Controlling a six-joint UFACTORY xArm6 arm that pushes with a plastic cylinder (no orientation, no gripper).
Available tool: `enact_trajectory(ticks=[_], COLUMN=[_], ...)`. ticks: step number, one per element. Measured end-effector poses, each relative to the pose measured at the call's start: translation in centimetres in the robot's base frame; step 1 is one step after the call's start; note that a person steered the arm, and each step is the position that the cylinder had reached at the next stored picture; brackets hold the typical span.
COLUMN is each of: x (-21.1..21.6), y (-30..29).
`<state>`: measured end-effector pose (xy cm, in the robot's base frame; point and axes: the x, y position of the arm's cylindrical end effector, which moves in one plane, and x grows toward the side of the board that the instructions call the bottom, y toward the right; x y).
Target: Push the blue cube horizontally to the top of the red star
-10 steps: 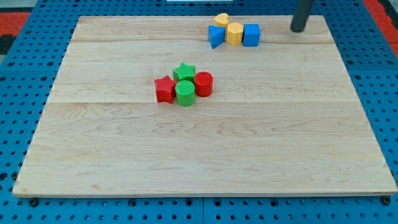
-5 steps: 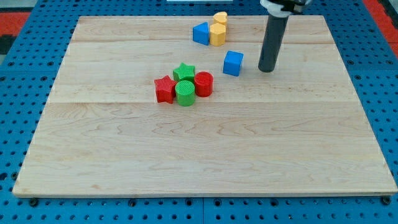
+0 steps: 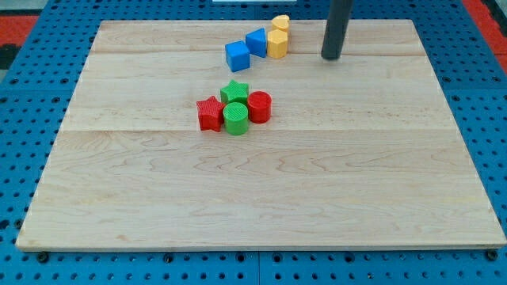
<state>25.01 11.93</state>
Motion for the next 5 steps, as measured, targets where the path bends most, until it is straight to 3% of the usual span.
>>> enact_trajectory(ticks=[1, 2, 4, 5], x=[-5.8, -5.4, 2.6, 3.7], y=[-6.1, -10.2, -11.2, -16.8])
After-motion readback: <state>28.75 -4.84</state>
